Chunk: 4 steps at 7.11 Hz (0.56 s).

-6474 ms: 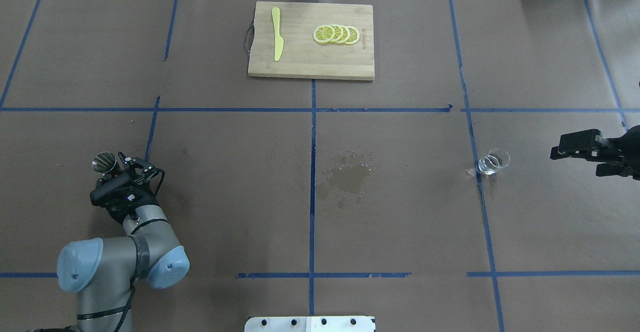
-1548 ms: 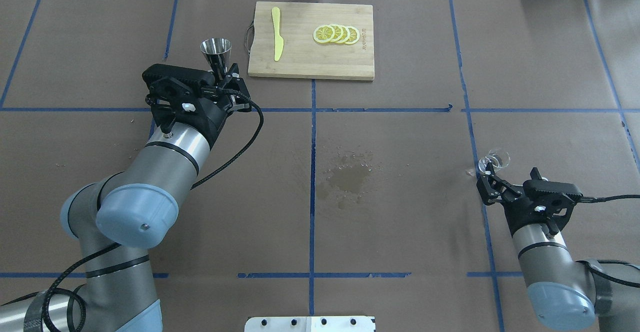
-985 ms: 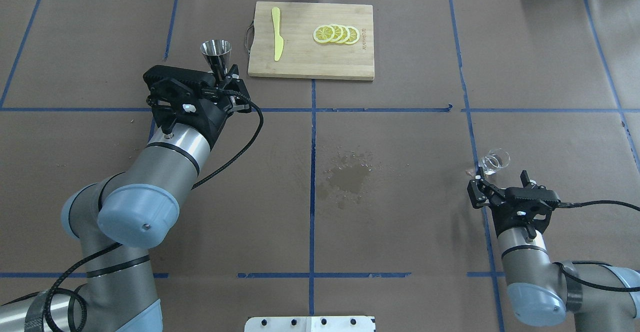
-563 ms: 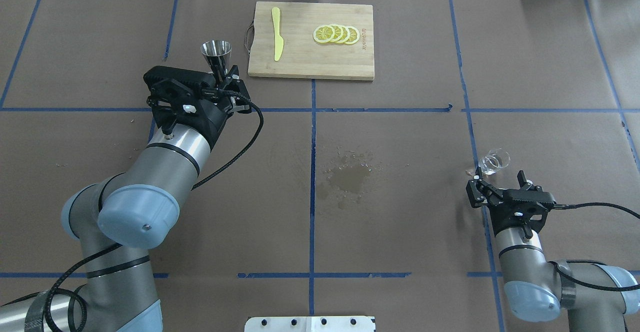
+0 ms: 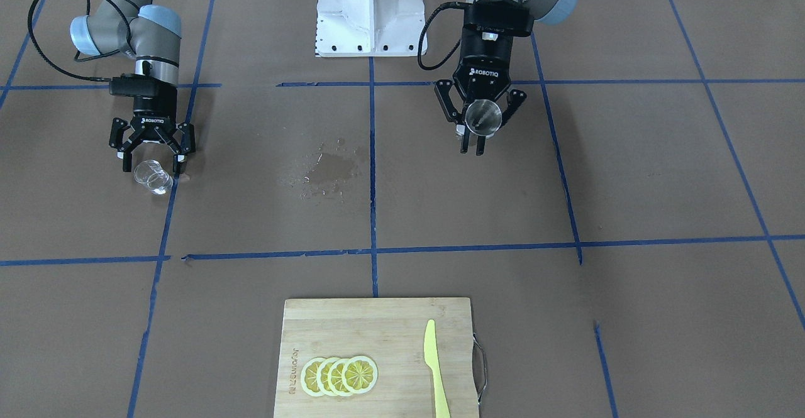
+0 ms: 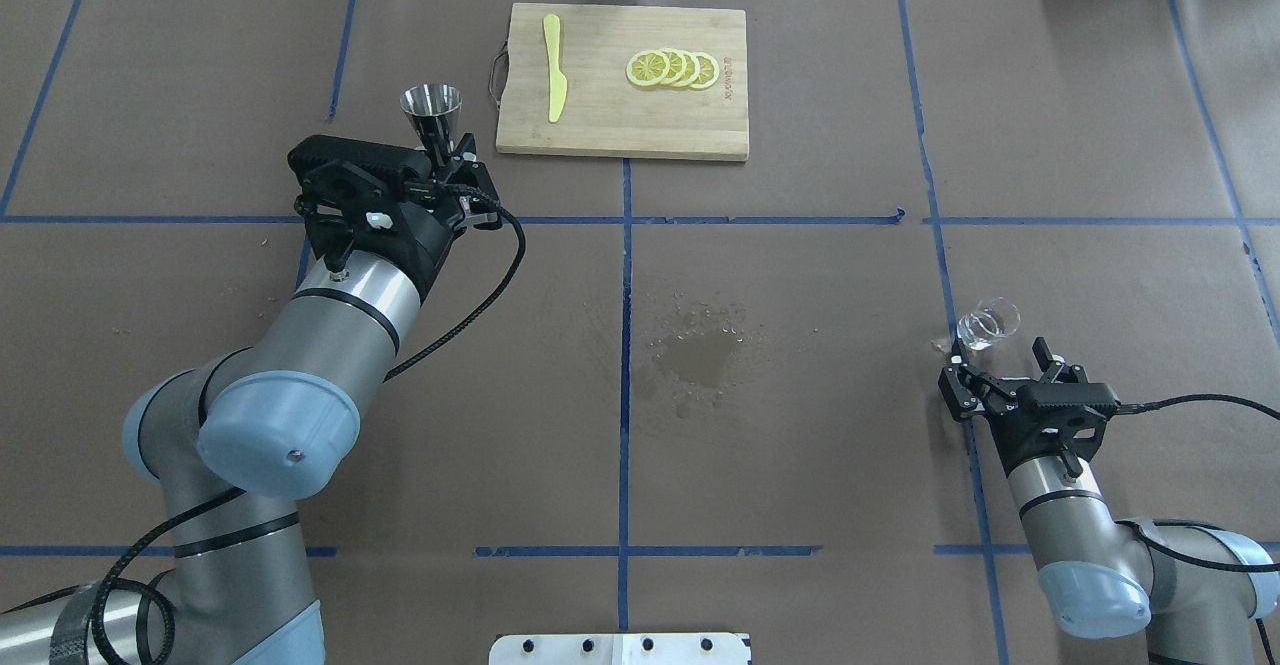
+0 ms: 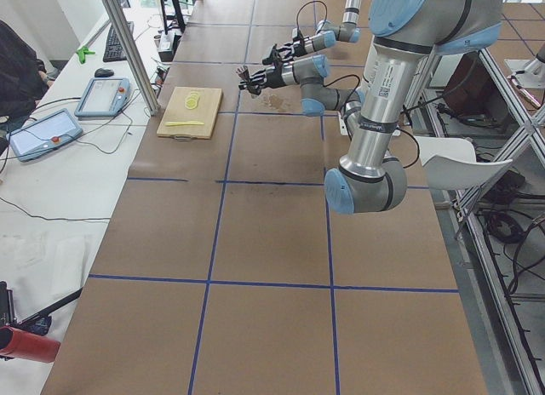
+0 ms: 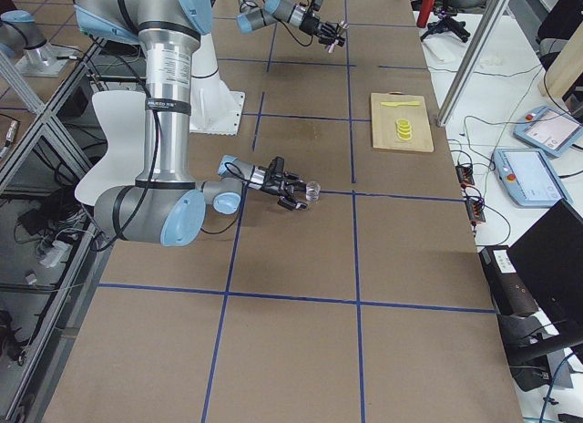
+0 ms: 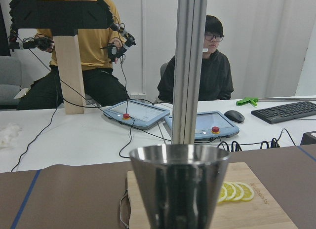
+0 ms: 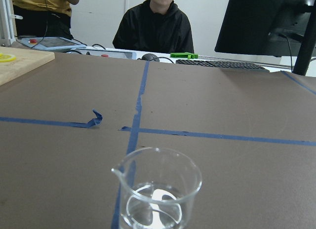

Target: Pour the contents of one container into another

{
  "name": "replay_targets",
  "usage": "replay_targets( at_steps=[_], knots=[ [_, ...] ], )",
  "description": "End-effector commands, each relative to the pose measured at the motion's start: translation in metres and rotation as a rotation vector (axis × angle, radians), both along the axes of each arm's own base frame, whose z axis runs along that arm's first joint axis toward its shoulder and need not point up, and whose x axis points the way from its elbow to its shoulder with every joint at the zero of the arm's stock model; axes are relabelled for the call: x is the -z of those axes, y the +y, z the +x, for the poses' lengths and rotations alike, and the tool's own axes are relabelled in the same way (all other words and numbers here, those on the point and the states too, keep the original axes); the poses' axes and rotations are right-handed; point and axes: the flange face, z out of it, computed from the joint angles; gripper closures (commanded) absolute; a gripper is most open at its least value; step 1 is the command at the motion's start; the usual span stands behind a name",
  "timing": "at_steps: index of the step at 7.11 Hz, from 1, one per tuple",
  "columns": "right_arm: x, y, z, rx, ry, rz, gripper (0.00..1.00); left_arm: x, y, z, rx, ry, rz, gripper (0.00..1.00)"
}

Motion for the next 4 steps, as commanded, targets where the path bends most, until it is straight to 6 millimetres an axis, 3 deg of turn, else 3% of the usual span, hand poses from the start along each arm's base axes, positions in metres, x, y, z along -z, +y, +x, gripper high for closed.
replay_targets(
  at_steps=[1, 4],
  knots=[
    [0.0018, -0.0013, -0.0017, 0.0, -0.001, 0.009, 0.0, -0.0018, 0.0014, 0.0029, -0.004, -0.003, -0.002, 1.0],
    [0.0082, -0.0079, -0.0033, -0.014, -0.015, 0.011, 0.01, -0.0019, 0.0014, 0.0029, -0.004, -0.002, -0.003, 1.0]
  ],
)
